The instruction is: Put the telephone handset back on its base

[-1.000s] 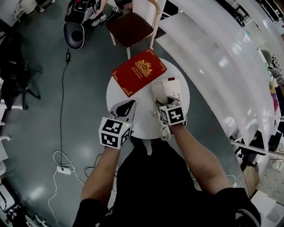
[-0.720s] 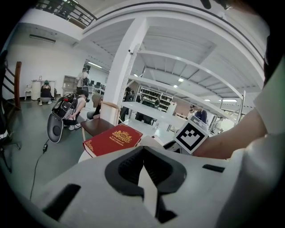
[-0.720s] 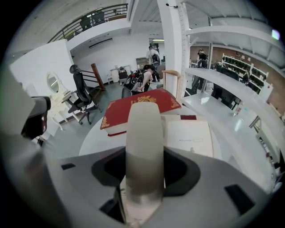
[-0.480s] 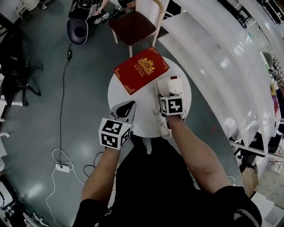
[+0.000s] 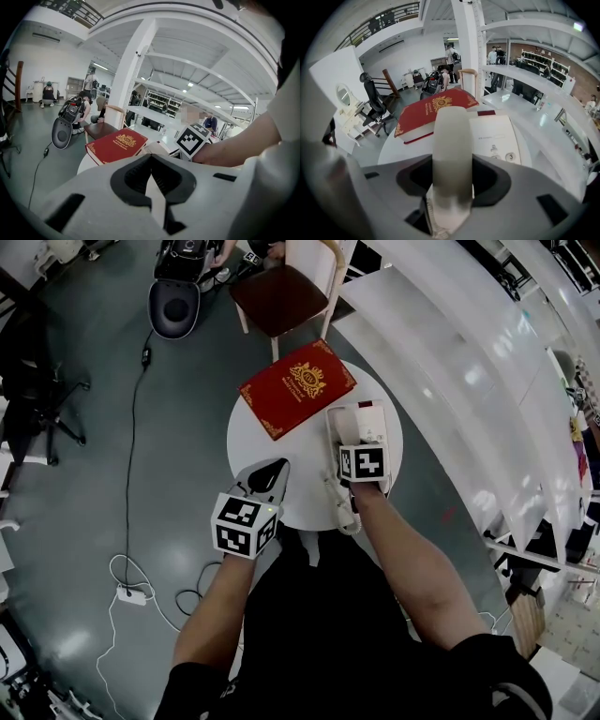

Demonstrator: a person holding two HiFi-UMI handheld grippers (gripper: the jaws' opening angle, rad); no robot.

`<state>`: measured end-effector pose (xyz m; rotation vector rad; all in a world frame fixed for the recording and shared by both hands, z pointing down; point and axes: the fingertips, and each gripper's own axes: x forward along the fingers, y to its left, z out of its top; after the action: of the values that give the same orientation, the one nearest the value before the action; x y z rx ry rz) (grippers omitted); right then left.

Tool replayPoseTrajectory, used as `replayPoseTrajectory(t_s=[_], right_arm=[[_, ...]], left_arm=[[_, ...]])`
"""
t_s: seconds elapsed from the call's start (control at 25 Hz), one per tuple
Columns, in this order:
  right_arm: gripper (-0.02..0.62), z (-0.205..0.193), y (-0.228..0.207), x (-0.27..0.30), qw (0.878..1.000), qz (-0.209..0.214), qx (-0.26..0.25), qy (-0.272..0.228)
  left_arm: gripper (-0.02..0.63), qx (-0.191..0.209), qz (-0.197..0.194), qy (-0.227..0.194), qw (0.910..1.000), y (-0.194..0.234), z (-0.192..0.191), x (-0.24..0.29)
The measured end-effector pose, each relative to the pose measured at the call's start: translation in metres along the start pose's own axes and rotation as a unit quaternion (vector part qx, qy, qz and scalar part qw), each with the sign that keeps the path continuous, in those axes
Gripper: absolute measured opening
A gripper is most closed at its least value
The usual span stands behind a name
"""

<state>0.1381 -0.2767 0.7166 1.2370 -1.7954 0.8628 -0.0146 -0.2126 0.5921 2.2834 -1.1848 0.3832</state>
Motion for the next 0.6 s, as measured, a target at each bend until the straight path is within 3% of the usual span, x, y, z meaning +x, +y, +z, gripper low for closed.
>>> replayPoseTrajectory(t_s=[0.6], right_arm=[[0.218, 0.003, 0.009, 0.009, 1.000, 0.000, 0.017, 0.009]], left_arm=[[0.009, -0.013, 0.014, 0.000, 0.9998, 0.013, -0.003, -0.013]])
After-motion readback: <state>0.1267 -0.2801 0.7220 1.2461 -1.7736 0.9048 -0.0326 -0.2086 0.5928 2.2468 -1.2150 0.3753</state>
